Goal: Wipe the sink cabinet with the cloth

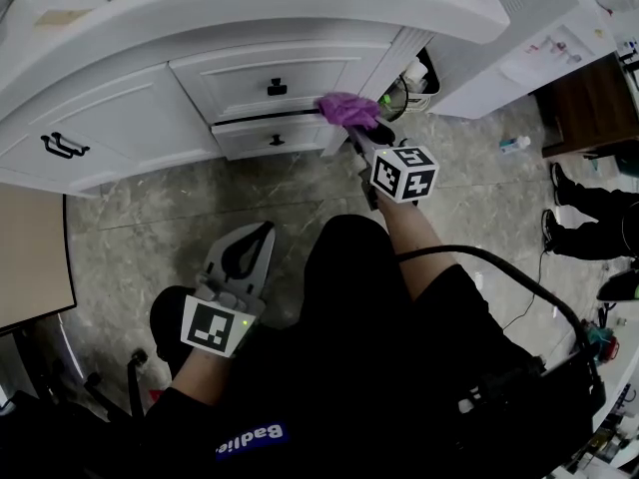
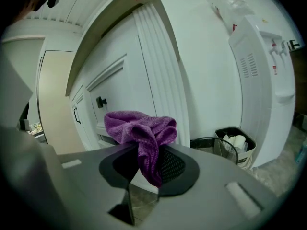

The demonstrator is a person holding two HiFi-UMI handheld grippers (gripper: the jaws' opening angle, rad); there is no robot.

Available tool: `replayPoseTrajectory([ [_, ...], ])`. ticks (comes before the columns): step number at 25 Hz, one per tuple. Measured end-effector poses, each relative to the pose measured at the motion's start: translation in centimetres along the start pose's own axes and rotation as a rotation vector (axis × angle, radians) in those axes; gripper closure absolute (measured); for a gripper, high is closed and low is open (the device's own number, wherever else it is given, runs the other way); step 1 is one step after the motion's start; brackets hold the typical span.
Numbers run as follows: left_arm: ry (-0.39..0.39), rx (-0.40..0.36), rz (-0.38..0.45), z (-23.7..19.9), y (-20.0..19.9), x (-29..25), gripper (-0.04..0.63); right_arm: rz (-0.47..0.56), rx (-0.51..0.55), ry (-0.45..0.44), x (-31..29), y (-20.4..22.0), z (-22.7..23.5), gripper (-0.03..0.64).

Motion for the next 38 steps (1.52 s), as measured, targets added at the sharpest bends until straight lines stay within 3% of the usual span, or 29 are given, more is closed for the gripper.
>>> replayPoseTrajectory([
  [8, -0.013, 0.004, -0.010, -0.8, 0.6, 0.3, 0.591, -0.045, -0.015, 0.002, -0.5, 2.0, 0.0, 0.529],
  [13, -0.004, 0.015, -0.003, -1.0, 0.4, 0.4, 0.591, 0.026, 0.003, -0.029, 1.0, -0.1, -1.8, 0.531],
  [18, -0.017, 0.023, 0.023, -2.4, 0.3, 0.9, 0.591, 0.106, 0.105, -0.155, 1.8, -2.4, -6.3, 0.531],
  [22, -0.070, 0.053, 0.004, -3.5, -0.8, 2.0, 0.591, 0.064, 0.160, -0.245, 3.7, -3.5, -9.7, 0.531],
  [29, -0.087, 0.100, -0.076, -1.8, -10.3, 4.0, 0.591, -0.181, 0.146, -0.316, 10.3, -8.0, -13.3, 0.529],
  [38, -0.109, 0.176, -0.101, 3.8, -28.4, 9.6, 0.591, -0.243, 0.146, -0.242, 20.9, -23.3, -16.4, 0.531],
])
Point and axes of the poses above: the fingertips, and each gripper's own axes: x backward along the fingers, z to its right, y out of its underside, the point moved 6 cm from there along x, backward along the fingers, and after that the axes turned 5 degrees about x, right-handed, at the moved point
